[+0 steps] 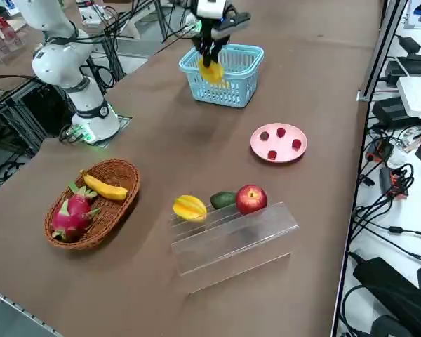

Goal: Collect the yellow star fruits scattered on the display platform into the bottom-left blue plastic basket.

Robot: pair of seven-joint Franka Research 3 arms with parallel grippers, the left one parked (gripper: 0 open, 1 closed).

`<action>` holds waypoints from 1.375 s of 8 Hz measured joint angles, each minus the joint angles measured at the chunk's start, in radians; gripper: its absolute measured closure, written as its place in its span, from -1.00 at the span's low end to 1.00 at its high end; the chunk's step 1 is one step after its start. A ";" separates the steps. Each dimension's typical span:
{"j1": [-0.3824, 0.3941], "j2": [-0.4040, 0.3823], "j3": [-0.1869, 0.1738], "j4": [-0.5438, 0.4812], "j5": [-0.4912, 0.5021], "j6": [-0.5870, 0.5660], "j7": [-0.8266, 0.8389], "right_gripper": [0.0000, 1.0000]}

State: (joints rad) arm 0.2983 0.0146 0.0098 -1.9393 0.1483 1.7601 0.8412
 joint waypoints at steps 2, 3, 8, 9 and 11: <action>0.180 0.002 0.001 -0.015 0.007 0.067 0.259 0.62; 0.248 0.005 0.001 -0.019 0.007 0.101 0.352 0.62; 0.369 0.023 -0.013 -0.070 -0.005 0.139 0.428 -0.54; 0.364 0.017 -0.028 -0.068 -0.018 0.140 0.427 -0.90; 0.271 -0.003 -0.055 -0.045 -0.081 0.106 0.311 -1.00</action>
State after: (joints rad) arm 0.5697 0.0112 -0.0456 -1.9844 0.0676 1.8666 1.1527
